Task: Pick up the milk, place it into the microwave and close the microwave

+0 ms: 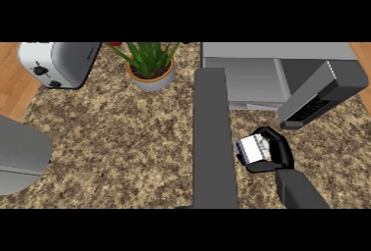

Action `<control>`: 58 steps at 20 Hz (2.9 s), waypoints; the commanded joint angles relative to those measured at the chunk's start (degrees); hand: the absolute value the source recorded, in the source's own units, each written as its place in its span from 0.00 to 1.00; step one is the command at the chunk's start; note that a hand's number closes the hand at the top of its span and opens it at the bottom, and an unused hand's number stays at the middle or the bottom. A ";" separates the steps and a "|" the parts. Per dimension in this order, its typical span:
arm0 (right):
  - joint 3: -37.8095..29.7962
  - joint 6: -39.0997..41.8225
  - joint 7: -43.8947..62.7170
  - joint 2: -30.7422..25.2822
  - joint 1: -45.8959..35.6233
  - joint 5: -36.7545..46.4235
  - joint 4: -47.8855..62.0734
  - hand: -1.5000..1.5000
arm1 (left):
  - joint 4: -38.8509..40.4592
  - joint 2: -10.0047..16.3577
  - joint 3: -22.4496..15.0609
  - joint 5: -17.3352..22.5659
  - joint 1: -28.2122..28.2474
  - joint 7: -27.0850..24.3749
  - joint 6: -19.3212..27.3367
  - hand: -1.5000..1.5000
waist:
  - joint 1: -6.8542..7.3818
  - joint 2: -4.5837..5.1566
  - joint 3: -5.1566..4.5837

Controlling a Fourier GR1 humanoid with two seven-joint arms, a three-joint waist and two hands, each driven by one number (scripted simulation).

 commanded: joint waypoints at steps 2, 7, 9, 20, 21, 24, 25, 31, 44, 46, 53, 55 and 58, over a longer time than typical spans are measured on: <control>-0.98 -3.40 -1.14 -0.84 -4.21 -0.64 -0.55 1.00 | -0.23 1.80 0.60 2.64 -1.26 2.01 1.33 0.00 | -0.16 0.00 -0.01; -1.55 -2.36 4.99 -5.21 -11.43 -0.48 1.07 1.00 | 2.66 1.72 1.48 2.22 -2.25 1.76 -0.51 0.00 | 0.51 0.28 0.01; -1.82 -3.84 7.87 -5.79 -14.49 -0.46 1.92 1.00 | -0.56 -1.81 0.21 -1.24 -0.65 1.95 -1.28 0.00 | 0.92 0.32 0.01; -2.03 -5.34 14.07 -11.13 -21.96 1.04 7.19 1.00 | 3.44 2.94 -0.09 0.22 -6.23 3.48 -0.76 0.00 | 3.26 1.41 0.14; -2.64 -6.01 15.02 -10.85 -23.78 0.49 6.99 1.00 | 4.23 2.43 -1.17 -1.39 -8.62 2.96 -0.48 0.00 | 3.14 1.63 0.14; -0.48 -13.38 16.48 -11.81 -24.95 3.44 7.21 1.00 | 5.27 2.21 -0.29 -1.60 -9.83 2.32 0.77 0.00 | 3.91 1.97 0.12; 0.09 -14.16 16.94 -13.09 -24.67 4.24 7.67 1.00 | 4.28 2.31 -0.73 -1.51 -9.41 2.68 0.41 0.00 | 4.37 2.16 0.16; -0.49 -20.11 18.36 -14.58 -26.06 4.51 8.26 1.00 | 5.50 3.92 -1.34 -0.34 -11.18 3.10 0.19 0.00 | 6.10 3.11 0.29; -1.87 -22.30 20.77 -18.19 -28.27 3.98 9.14 1.00 | 7.88 5.23 -2.46 -1.86 -14.74 3.47 0.36 0.00 | 7.81 4.63 0.49; -2.26 -22.57 20.73 -17.96 -28.35 3.64 9.22 1.00 | 8.54 5.60 -2.58 -1.99 -15.55 3.22 -0.13 0.00 | 8.15 4.98 0.51; -2.86 -22.36 22.04 -20.22 -29.51 3.28 9.54 1.00 | 9.85 6.50 -1.69 -2.93 -17.21 2.55 -0.39 0.00 | 9.35 5.54 0.53; -2.79 -22.98 20.29 -19.16 -28.41 3.39 9.39 1.00 | 10.25 6.48 -2.10 -3.75 -17.51 2.91 -0.15 0.00 | 8.85 5.60 0.62; -2.59 -22.28 21.42 -20.32 -29.69 3.71 9.54 1.00 | 10.27 6.95 -1.86 -4.76 -18.46 2.79 0.05 0.00 | 9.09 5.61 0.57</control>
